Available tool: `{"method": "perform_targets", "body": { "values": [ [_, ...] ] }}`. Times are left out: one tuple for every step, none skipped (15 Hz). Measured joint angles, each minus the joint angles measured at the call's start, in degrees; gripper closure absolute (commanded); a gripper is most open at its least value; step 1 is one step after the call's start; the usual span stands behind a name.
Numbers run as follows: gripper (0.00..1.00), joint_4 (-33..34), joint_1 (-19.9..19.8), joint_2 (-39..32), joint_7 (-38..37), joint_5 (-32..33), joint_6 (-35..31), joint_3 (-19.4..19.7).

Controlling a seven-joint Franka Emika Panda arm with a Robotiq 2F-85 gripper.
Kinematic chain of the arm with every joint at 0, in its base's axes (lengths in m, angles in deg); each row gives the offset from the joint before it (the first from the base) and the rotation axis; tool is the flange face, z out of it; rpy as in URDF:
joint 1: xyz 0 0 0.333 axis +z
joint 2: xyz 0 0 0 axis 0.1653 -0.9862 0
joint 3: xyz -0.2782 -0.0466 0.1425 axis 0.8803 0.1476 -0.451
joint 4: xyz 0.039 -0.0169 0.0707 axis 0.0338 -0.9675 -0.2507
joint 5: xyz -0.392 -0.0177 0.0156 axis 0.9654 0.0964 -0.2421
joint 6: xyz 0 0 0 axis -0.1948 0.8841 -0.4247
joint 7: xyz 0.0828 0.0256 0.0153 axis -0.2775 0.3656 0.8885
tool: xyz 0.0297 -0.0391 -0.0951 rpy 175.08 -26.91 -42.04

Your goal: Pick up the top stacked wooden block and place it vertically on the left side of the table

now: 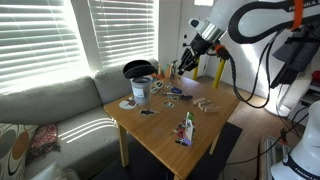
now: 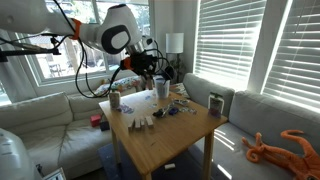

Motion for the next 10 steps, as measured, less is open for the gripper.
{"method": "perform_targets", "body": {
  "values": [
    [0.93, 0.0, 0.37, -1.23, -1.18, -0.93, -3.7, -0.17],
    [0.93, -0.02, 0.56, -2.26, -1.99, -1.76, -6.63, -0.17],
    [0.93, -0.1, 0.8, -3.0, -2.18, -3.4, -8.38, 0.06],
    [0.93, -0.31, 1.19, -3.4, -2.05, -5.78, -8.94, 0.44],
    [0.93, -0.63, 1.83, -3.51, -1.75, -8.88, -8.53, 0.98],
    [0.93, -0.85, 2.55, -3.48, -1.14, -12.16, -7.34, 1.63],
    [0.93, -0.9, 3.25, -3.35, -0.15, -15.47, -5.44, 2.32],
    [0.93, -0.93, 3.88, -3.09, 2.04, -18.61, -3.61, 3.12],
    [0.93, -1.14, 4.26, -2.68, 5.21, -20.79, -2.14, 3.87],
    [0.72, -1.56, 4.3, -2.08, 8.12, -22.33, -0.59, 4.52]
  ]
}}
